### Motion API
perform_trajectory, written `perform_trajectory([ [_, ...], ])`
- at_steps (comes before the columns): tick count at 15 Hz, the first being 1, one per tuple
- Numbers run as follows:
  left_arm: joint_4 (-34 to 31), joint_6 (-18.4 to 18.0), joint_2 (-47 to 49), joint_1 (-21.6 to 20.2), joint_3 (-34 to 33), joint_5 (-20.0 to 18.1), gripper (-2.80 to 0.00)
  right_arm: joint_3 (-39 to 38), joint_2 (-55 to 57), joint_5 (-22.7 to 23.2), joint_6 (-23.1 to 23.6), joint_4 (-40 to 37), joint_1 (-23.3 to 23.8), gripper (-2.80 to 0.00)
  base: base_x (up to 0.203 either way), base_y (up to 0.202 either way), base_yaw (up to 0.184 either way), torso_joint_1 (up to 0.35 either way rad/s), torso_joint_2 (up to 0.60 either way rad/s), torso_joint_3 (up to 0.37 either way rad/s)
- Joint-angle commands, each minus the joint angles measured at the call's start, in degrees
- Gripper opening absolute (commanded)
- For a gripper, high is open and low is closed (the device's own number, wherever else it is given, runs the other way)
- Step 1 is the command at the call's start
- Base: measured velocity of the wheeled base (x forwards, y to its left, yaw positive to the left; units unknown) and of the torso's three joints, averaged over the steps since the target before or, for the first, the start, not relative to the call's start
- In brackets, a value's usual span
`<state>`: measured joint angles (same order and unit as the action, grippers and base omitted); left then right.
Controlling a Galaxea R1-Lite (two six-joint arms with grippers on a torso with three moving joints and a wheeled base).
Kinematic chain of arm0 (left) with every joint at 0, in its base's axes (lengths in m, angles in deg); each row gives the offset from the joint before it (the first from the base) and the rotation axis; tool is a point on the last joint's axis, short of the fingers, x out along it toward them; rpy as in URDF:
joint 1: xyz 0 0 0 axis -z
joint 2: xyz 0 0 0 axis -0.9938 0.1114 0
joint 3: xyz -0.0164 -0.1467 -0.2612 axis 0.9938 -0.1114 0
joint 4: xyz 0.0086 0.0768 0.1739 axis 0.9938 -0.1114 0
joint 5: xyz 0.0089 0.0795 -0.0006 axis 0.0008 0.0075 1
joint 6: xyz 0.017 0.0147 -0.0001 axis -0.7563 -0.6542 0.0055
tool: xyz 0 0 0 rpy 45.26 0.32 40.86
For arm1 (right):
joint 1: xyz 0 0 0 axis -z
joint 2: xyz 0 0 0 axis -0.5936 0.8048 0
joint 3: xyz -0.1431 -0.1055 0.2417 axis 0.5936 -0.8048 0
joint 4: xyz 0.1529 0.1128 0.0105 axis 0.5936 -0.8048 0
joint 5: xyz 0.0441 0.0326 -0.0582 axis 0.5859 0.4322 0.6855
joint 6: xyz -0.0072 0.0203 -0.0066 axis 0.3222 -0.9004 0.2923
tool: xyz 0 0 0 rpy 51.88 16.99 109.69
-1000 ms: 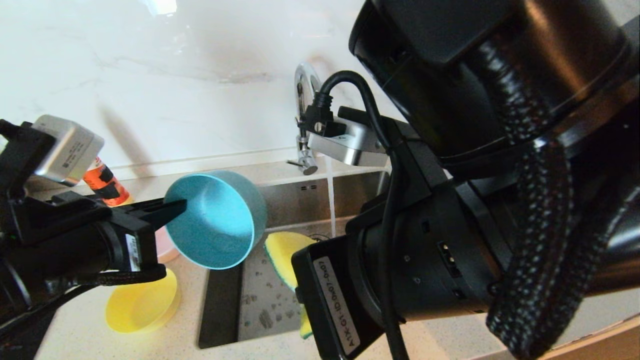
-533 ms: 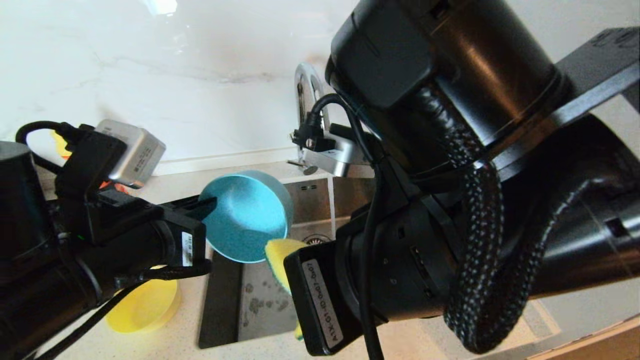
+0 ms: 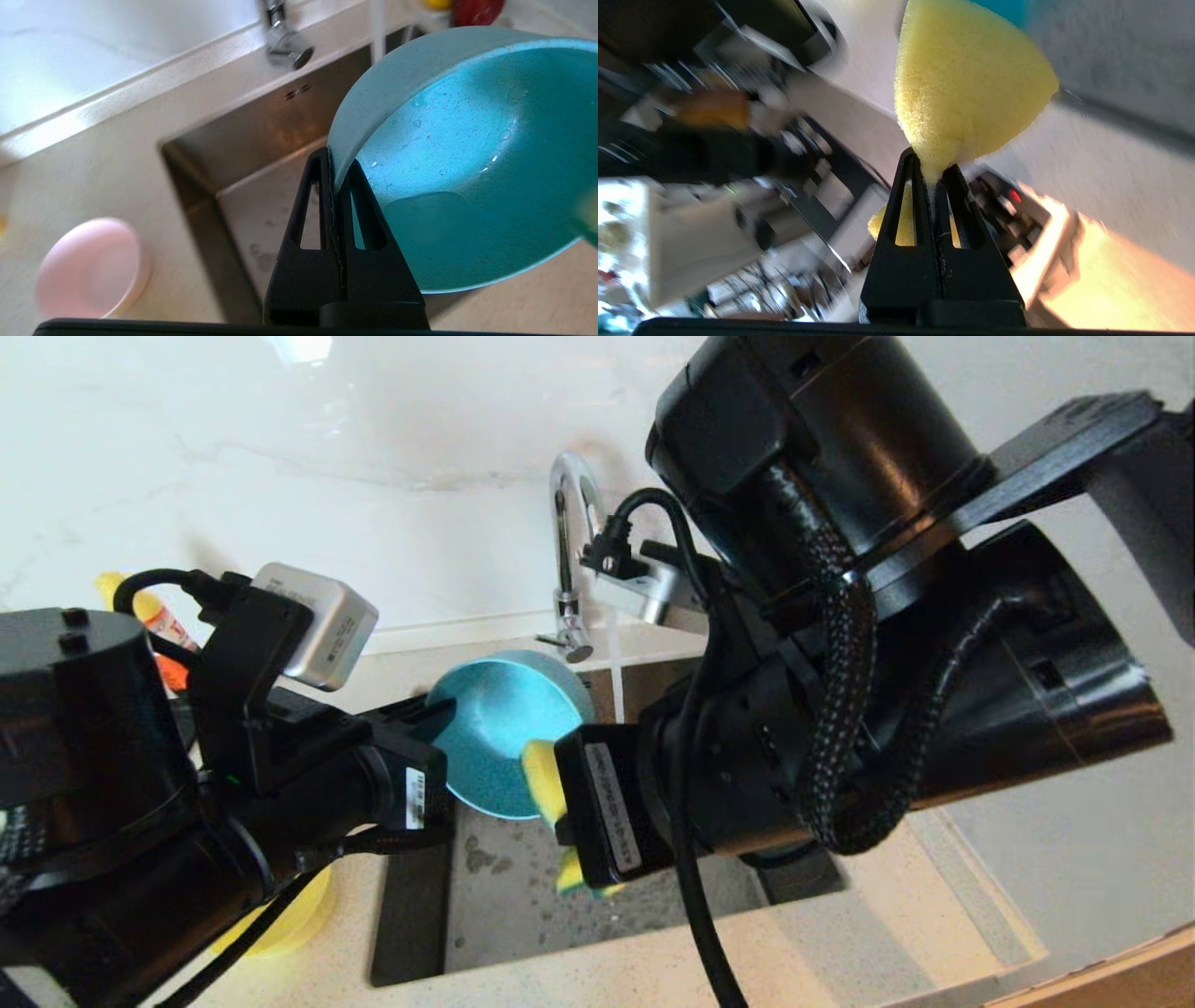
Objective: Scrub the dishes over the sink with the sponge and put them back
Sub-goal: Wipe the bowl
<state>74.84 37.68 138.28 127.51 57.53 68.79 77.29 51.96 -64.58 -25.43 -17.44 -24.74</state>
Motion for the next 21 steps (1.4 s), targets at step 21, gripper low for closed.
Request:
perform_trajectory([
  [21, 4.4, 0.7, 6.0, 1.4, 3.1, 2.6, -2.8, 0.0, 0.4, 0.6, -1.9, 2.8, 1.2, -2.8, 0.0, 0.0, 0.0, 0.0, 0.0, 0.0],
])
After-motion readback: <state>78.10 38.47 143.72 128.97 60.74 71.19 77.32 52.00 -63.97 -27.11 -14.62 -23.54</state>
